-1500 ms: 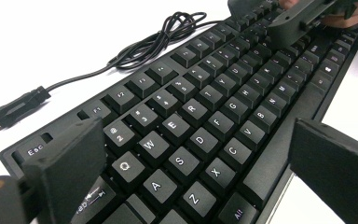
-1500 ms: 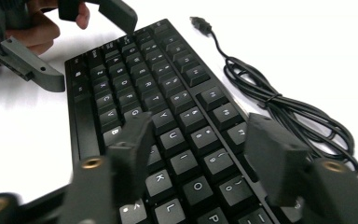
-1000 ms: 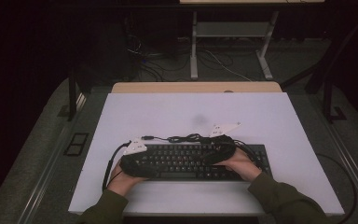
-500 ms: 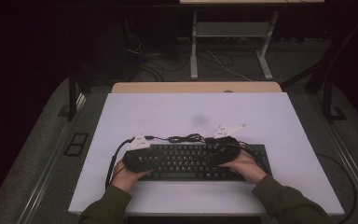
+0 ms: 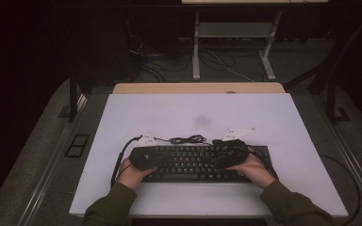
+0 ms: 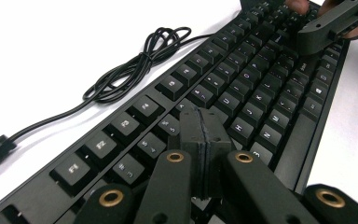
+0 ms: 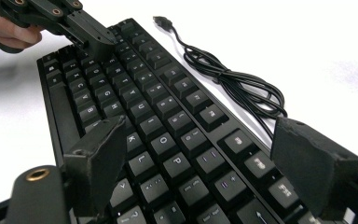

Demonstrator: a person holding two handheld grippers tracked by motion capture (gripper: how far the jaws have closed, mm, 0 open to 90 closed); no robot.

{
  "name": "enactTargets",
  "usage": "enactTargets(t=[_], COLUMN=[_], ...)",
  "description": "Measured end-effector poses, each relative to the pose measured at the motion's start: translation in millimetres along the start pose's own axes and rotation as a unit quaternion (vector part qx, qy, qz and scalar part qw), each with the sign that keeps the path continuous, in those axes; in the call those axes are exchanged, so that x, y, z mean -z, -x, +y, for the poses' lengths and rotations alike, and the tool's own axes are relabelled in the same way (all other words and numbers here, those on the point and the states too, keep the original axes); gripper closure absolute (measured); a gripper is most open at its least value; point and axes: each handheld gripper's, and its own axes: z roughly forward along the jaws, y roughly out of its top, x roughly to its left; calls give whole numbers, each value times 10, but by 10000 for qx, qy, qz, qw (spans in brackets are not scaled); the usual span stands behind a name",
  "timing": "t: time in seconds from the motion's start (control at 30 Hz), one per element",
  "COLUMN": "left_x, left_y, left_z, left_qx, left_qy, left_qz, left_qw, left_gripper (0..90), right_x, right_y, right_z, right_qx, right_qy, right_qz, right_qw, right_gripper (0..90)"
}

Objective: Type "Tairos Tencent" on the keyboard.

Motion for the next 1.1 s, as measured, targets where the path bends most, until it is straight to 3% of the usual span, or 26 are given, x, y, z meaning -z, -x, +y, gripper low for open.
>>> enactTargets(t=[0.73, 0.9, 0.93, 1.03, 1.1], left_x=[-112, -120, -131, -128, -133], left_y=[-16, -21, -10, -14, -10], left_z=[-3, -8, -11, -8, -10], left_qx=[-34, -153, -83, -182, -131], left_qy=[-303, -436, -385, -444, -408], left_qz=[34, 59, 49, 44, 36], left_qw=[9995, 9989, 9992, 9988, 9991], left_gripper=[890, 890, 890, 890, 890], right_x=[59, 58, 58, 58, 58], right_y=[20, 20, 20, 21, 24], right_z=[-37, -37, -37, -37, -38], right_qx=[-62, -61, -61, -60, -62], right_qy=[23, 18, 18, 22, 21], right_qz=[-85, -88, -88, -93, -90], right_qw=[9999, 9999, 9999, 9999, 9999], right_gripper=[182, 182, 182, 182, 182])
